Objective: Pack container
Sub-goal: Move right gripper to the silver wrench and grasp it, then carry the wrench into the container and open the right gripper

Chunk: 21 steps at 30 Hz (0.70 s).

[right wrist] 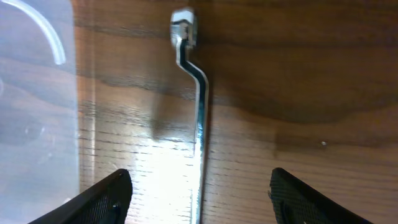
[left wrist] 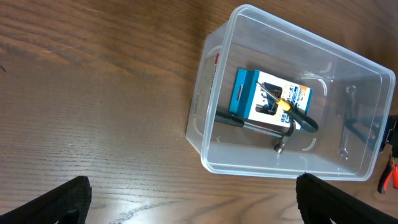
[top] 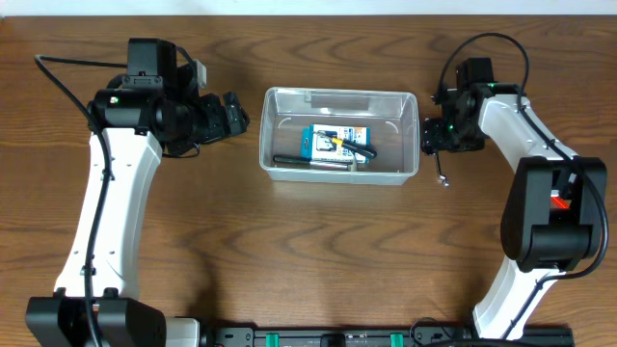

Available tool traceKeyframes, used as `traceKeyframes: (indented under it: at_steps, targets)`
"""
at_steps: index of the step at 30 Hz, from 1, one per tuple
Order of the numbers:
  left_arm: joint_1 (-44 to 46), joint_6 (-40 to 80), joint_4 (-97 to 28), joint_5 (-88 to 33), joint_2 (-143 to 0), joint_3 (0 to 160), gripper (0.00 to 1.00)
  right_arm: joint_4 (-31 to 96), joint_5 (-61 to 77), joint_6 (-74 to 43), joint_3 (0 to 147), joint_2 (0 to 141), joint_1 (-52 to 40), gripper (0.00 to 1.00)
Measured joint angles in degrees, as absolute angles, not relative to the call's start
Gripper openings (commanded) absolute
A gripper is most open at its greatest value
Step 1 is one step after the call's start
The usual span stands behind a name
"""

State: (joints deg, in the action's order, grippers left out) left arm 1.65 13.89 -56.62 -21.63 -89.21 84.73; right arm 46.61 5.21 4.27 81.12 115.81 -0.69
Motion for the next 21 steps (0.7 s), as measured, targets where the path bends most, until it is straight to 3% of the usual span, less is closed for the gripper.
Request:
traceKeyframes:
  at_steps: [8,13,18,21]
  targets:
    - [1.7,13.9,-56.6,-21.6,-89.2,84.7,0.98,46.6,5.4,4.4,81.1,115.8,-0.7,0.71]
    - [1.7,13.9,-56.6,-21.6,-89.2,84.7,0.98,45.6,5.4,4.6,79.6,115.8,-0.7,0.60]
    - [1.7,13.9,-56.6,-21.6,-89.2,84.7,0.98,42.5,5.4,4.7,75.8,115.4,-0.7,0.74]
    - [1.7,13.9,-56.6,-21.6,-89.2,84.7,0.98,40.4,5.5,4.8,74.1,114.5,-0.7,0.73]
